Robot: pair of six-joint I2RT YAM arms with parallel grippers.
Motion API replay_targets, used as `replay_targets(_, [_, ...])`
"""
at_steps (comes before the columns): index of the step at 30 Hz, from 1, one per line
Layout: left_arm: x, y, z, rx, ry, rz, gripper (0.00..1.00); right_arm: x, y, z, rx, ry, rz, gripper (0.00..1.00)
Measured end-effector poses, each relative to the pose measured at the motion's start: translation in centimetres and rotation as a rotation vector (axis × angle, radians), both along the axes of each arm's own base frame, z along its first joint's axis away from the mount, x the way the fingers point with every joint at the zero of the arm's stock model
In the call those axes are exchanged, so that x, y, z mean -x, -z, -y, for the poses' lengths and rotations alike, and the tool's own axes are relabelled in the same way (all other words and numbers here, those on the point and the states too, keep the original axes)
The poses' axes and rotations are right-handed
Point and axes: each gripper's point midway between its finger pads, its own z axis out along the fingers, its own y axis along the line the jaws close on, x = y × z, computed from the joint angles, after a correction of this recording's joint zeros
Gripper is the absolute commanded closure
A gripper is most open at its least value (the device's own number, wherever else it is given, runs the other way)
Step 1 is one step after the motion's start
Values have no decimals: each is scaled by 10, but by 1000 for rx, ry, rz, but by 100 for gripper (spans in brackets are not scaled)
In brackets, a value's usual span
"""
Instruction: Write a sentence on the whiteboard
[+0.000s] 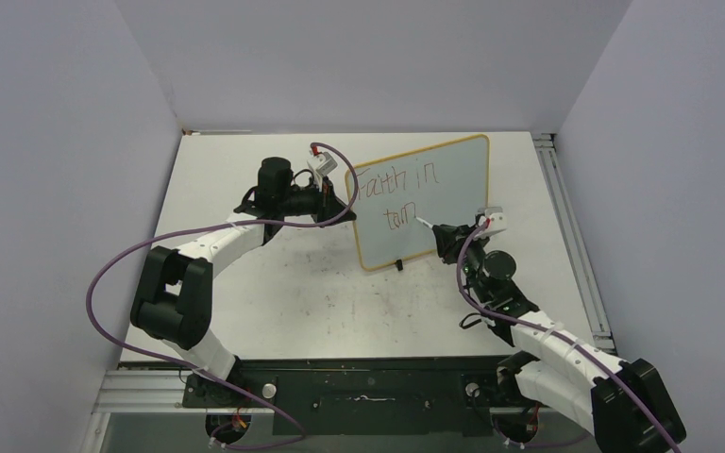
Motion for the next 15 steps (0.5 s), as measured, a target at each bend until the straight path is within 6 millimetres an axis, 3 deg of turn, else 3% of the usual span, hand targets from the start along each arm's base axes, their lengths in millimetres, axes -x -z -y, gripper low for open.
replay_targets(6, [0,0,0,0,1,1,100,7,17,2,17,-5,-44,95])
replay_targets(15, [0,0,0,-1,3,1,100,10,19,4,26,-5,-60,95])
